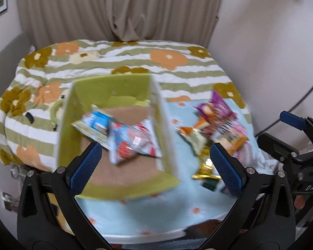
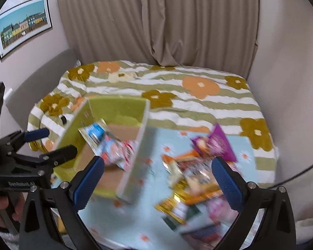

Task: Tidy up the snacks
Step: 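Move both tools back over the snack pile, then grasp a purple cartoon packet with the left tool while the right tool grasps a grey printed packet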

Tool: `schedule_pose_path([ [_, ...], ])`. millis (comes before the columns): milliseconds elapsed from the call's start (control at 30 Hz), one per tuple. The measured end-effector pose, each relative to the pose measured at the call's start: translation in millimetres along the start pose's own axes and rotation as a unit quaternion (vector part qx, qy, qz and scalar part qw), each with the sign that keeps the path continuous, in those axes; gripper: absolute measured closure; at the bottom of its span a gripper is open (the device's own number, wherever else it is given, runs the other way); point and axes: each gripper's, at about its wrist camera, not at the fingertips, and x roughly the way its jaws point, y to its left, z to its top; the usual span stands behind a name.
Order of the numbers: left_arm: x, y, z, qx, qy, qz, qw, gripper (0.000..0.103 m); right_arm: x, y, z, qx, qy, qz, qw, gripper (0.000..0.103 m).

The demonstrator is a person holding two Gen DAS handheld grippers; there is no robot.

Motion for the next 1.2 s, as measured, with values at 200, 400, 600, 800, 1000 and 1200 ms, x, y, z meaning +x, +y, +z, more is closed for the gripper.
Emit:
schedule_pose_path([
  [200, -4.4, -81.2, -33.3, 0.019, 0.005, -0.017, 0.9996, 0.001, -35.8, -57.9, -42.0, -0.008, 0.000, -0.008, 1.000, 0.001],
  [400, 5.8, -153.8, -67.7, 0.042, 0.026, -0.041, 0.9980, 0.001, -54.7, -109.1, -86.2, -0.020, 0.013, -0.023, 0.999, 0.001],
  [600, 28.7, -209.6, -95.7, 0.101, 0.055, -0.052, 0.9920, 0.001, -47.0, -154.4, -128.8, -0.037, 0.053, -0.039, 0.997, 0.001],
  [800, 63.7, -240.0, -122.8, 0.149, 0.092, -0.066, 0.9822, 0.001, -25.2, -188.0, -163.2, -0.049, 0.086, -0.032, 0.995, 0.001],
  [1000, 105.0, -255.1, -145.9, 0.183, 0.126, -0.078, 0.9719, 0.001, -0.8, -199.2, -191.2, -0.090, 0.103, -0.026, 0.990, 0.001],
  [1200, 143.3, -266.5, -164.8, 0.212, 0.145, -0.075, 0.9636, 0.001, 25.7, -206.2, -207.7, -0.125, 0.125, -0.018, 0.984, 0.001],
])
